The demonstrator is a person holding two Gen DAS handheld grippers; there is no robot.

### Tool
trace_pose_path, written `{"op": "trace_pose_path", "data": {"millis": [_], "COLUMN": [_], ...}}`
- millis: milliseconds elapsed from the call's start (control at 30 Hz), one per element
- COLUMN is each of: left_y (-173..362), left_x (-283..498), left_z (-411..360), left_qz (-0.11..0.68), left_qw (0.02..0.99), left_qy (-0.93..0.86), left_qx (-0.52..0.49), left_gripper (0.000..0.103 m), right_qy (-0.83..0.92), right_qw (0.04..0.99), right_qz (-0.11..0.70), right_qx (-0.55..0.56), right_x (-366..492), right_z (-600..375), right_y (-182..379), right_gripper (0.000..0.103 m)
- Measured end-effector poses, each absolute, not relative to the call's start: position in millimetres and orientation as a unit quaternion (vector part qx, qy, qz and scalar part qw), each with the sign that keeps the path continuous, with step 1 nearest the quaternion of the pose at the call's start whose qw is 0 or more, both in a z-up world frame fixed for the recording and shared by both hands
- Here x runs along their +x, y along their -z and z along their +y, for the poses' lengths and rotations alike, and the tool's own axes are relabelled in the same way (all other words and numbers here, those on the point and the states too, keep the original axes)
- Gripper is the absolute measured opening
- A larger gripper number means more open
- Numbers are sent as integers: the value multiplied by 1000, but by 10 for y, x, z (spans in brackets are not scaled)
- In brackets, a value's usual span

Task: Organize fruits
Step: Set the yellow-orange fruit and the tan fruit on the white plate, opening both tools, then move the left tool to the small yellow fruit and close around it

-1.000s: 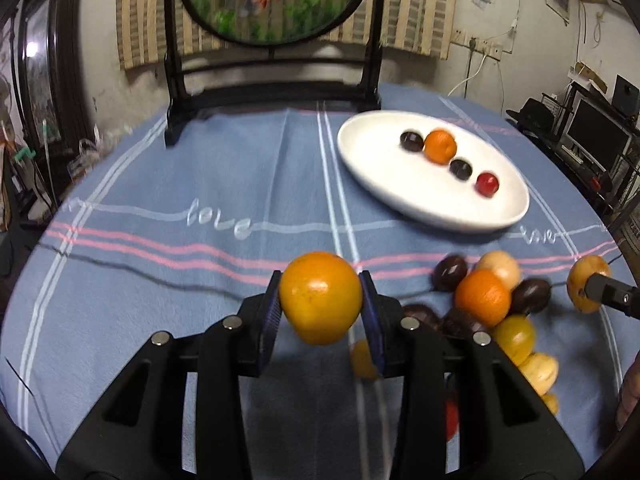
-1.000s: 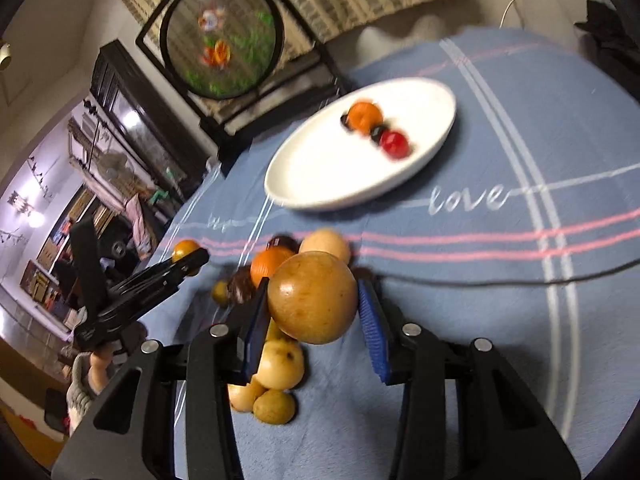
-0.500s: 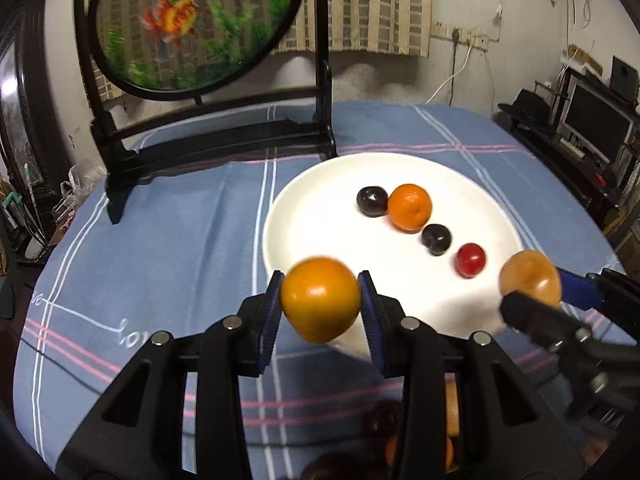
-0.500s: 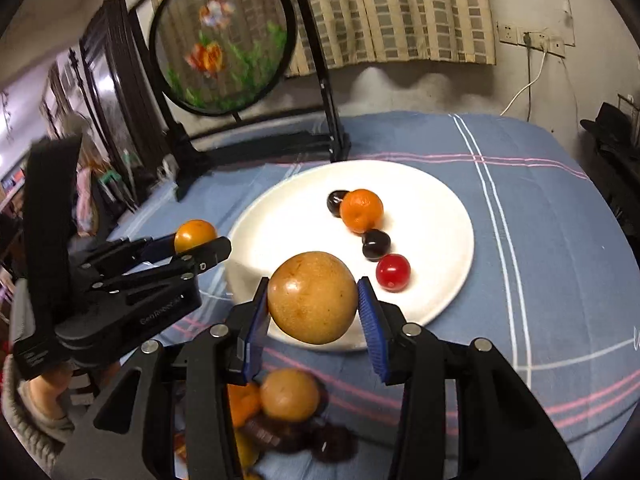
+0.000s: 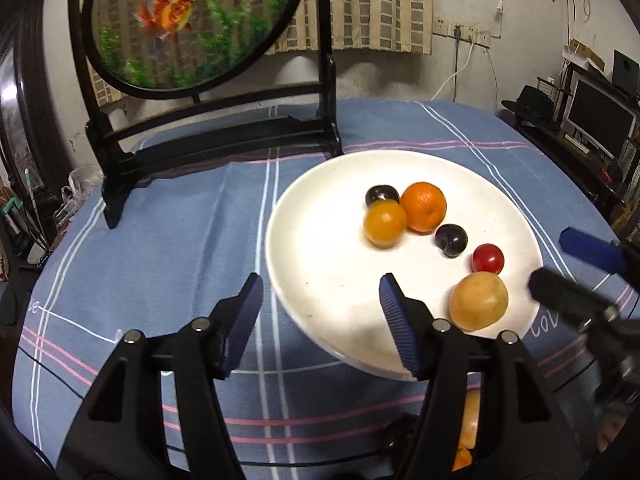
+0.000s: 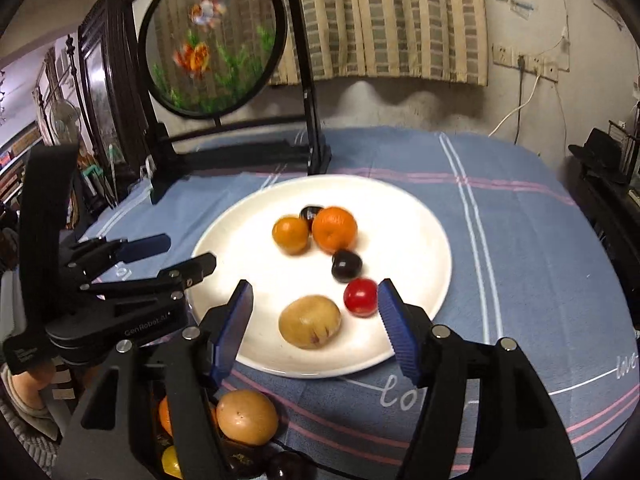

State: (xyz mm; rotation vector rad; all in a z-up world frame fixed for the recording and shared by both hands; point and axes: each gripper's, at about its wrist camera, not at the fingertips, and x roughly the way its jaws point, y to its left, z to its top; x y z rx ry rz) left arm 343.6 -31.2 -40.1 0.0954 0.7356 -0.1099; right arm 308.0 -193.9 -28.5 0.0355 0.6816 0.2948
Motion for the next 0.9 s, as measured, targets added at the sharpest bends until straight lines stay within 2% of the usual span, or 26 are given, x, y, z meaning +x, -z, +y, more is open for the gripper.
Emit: {"op": "trace_pose_path", "data": {"millis": [133,200,367,500,600,900], "left_y": [281,255,344,432,496,691], "left_x": [3259,3127,2746,2464,2289,2038], "left_z": [-220,-164,75,232,277,419], "left_qz": [345,342,349,353,357,379], "left_qw": [936,938,936,935,934,925], "left_qy": [48,42,28,17,14,3], "left_qx": [41,40,26,12,17,32], "left_gripper": [67,72,74,86,88,89], "right_qy": [-145,-144,-150,-142,-135,-127], "right_qw": [937,939,938,937,932,928], "right_qz": [318,311,309,309,317,329], "right_qx": [28,32,56,83,112,116], "right_x": [2939,2834,2510,2231,2091,2095], "right_z": [-2010,-2030,-2103,-2256,-2370,-2402], "right_y": [121,66,87,188,283,306], "right_gripper": [65,65,65,67,72,72]}}
